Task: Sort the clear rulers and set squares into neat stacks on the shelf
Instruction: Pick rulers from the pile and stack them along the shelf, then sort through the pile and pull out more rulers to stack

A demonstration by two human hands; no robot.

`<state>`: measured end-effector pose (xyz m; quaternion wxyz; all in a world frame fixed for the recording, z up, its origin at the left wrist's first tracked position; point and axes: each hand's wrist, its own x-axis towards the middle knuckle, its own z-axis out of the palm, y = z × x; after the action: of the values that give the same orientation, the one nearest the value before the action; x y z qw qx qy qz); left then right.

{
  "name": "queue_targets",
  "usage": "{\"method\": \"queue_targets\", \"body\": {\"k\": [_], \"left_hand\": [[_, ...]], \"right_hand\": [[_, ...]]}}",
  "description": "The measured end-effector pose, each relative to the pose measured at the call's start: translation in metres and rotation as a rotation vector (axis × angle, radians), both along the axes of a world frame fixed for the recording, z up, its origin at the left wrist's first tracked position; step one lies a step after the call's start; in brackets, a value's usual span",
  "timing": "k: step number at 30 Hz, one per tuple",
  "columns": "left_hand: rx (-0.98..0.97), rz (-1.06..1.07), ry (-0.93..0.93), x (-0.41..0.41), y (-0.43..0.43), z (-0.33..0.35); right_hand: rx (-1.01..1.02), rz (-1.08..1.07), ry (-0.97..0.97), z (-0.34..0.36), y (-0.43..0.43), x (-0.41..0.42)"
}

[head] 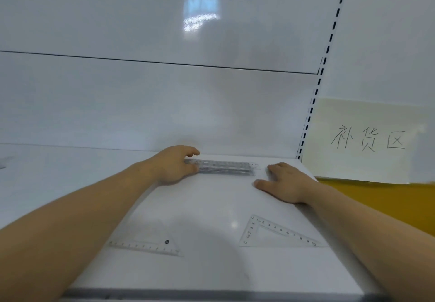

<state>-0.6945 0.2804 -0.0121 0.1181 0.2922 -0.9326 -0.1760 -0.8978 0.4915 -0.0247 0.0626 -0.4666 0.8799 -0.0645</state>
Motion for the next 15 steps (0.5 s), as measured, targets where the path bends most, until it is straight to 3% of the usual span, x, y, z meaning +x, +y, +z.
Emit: {"method": "queue_targets", "body": {"k": [7, 15], "left_hand": [[-0.045, 0.154, -0.061, 0.048, 0.003, 0.010], [-0.064, 0.416, -0.200, 0.199, -0.018, 0.001]], "right_hand": [[-0.054, 0.168, 0.039, 0.040, -0.055, 0.022], [-0.087, 0.411, 0.023, 0.053, -0.151, 0.140]]}}
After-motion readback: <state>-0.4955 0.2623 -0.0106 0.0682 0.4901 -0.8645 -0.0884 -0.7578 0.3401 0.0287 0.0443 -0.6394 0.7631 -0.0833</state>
